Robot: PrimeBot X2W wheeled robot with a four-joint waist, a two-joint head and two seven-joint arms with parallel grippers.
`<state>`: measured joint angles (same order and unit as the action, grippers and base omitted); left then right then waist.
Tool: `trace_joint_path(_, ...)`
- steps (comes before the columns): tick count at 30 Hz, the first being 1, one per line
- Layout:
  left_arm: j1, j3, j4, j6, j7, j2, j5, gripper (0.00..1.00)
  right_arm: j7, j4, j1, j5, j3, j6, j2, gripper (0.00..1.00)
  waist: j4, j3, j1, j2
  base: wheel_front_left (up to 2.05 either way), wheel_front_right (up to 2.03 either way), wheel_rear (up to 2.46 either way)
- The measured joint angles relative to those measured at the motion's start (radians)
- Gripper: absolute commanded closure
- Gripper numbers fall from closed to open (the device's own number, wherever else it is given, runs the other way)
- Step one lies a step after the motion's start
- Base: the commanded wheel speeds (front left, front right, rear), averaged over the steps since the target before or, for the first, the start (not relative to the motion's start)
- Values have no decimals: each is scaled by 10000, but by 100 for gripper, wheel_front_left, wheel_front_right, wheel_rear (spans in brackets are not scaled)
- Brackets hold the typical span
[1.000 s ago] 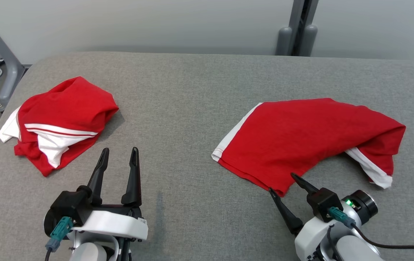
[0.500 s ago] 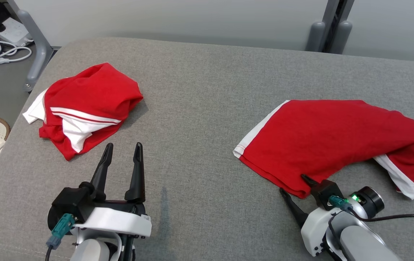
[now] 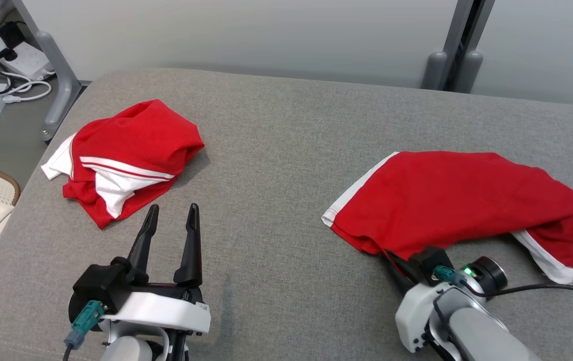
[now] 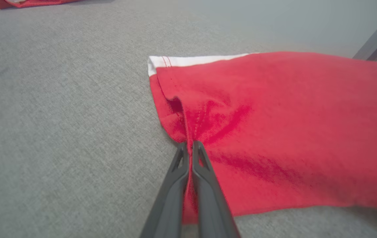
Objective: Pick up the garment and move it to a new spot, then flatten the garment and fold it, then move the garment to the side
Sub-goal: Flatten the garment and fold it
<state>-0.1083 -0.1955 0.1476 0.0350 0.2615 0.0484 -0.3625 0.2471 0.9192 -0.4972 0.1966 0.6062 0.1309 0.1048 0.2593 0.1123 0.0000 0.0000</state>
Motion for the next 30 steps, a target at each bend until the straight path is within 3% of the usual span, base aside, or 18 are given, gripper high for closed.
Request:
trace_joint_path(3,36,67,-48,17,2,6,-583,0,56,-435,-396,345,491,0,-184,100,-46,-142,0,0,0,0,0)
trace_joint_path(10,228,42,8,79,0,0,-497,0,104,-2107,-1924,1845,1271,0,-460,100,-136,-479,0,0,0,0,0)
trace_joint_path(13,253,88,19,105,2,-2,-497,0,121,-2940,-2712,2654,1164,0,-531,100,-208,-569,0,0,0,0,0)
trace_joint_path(18,452,295,182,364,2,8,-593,0,150,-3889,-3623,3684,-107,0,-568,100,-379,-656,0,0,0,0,0)
trace_joint_path(22,449,376,171,322,0,2,-577,0,176,-3787,-3598,3605,-1223,0,-339,100,-599,-604,0,0,0,0,0)
trace_joint_path(30,198,309,165,201,2,0,-522,0,-109,-2013,-1456,4268,-3430,-2,823,100,-1044,-190,0,0,0,0,0)
